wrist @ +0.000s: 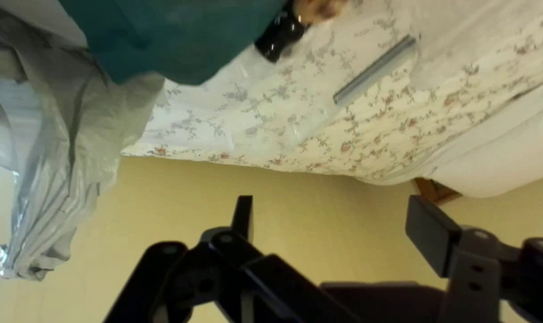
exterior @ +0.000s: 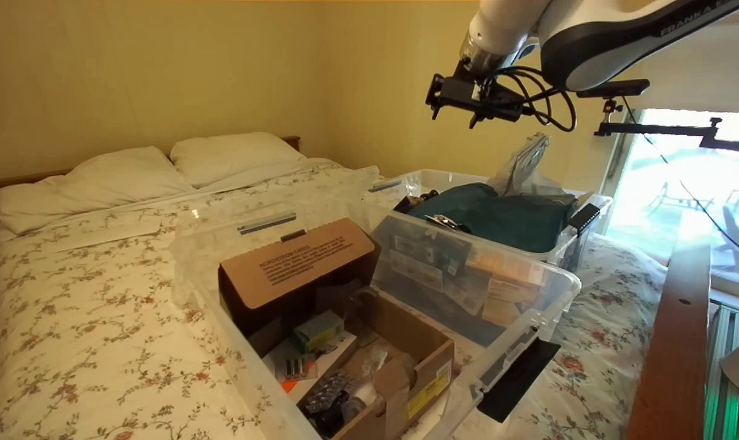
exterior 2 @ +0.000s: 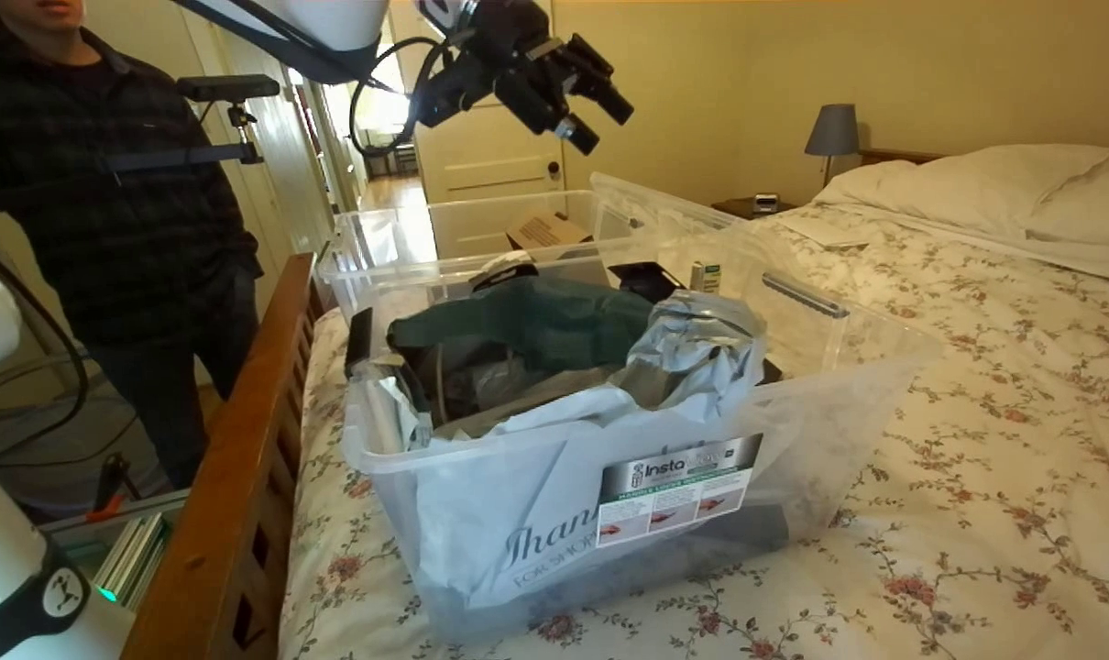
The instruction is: Shift one object to the crate on the right
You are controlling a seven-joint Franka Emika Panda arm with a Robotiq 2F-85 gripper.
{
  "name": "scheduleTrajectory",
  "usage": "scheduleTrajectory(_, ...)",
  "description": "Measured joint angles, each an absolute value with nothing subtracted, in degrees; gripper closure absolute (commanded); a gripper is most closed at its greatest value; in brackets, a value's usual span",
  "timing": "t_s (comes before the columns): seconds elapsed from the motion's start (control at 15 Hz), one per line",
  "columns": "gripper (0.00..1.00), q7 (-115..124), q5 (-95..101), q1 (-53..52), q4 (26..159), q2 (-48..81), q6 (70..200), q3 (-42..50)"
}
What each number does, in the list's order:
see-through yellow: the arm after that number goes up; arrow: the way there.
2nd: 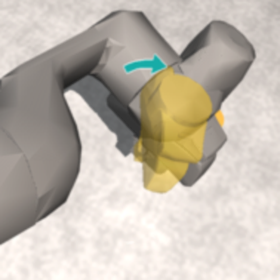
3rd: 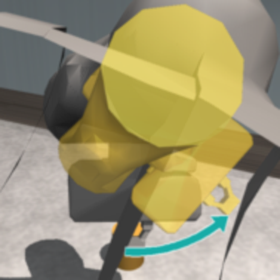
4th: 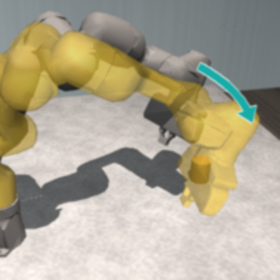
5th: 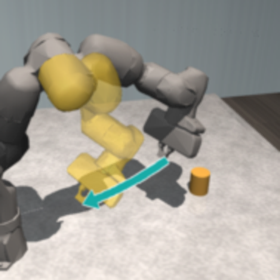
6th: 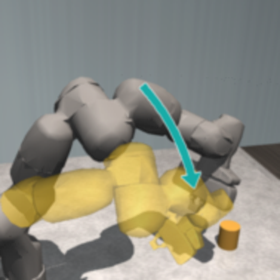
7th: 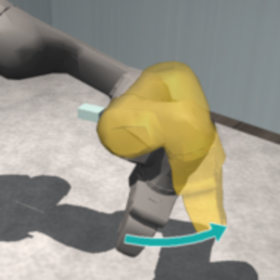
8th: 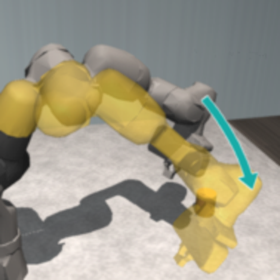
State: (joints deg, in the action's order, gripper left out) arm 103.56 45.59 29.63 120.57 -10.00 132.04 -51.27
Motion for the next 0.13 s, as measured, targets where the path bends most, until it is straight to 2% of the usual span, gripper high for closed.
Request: scheduleTrajectory(0.13,0.00,103.69,46.81,20.91,121.52,-5.26,130.14,-49.05)
